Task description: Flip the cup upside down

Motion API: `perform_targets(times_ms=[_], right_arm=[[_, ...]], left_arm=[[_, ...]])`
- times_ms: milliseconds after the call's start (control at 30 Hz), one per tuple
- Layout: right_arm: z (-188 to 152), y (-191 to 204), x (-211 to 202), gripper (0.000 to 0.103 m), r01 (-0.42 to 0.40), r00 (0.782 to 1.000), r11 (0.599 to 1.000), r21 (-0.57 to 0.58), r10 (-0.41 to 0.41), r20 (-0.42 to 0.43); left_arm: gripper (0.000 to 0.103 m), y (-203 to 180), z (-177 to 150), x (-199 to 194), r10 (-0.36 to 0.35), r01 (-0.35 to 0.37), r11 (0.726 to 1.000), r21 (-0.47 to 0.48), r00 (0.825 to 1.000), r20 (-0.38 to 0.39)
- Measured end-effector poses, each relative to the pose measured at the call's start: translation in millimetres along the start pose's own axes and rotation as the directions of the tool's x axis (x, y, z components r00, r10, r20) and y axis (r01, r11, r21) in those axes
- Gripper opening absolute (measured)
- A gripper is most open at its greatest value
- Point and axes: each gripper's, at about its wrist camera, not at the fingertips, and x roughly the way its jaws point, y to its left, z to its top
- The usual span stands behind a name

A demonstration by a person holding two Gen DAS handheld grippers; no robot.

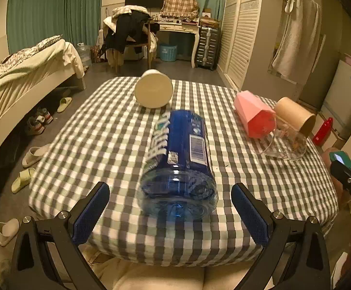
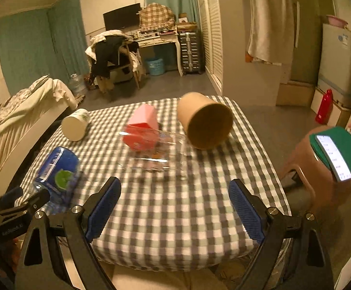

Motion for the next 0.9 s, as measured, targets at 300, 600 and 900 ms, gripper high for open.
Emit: perform_targets(times_ms=[300,600,900], right_arm=[[-6.0,-25.8,18.4,0.091,0.020,0.999,0.999,0.047,-0.018,-0.043],[-3.3,-28.7,33.5,0.091,0.034,0.997,0.998,0.055,-0.030,-0.074],[-5.6,-22.0,37.1,0.091,0.037,0.995,0.998,0.049,-0.032,-0.090]], left_arm=[[0.102,-7.8,-12.0,31.8,0.059,-0.059,0.998,0.024,0.998,0.001],[0.074,-20.7,2.7,19.0,0.027,-0.032,0.994,0.104,0.998,0.049],[0.074,-19.4,43.8,3.0,-0.018,0.008,0.990,0.139,0.997,0.070]])
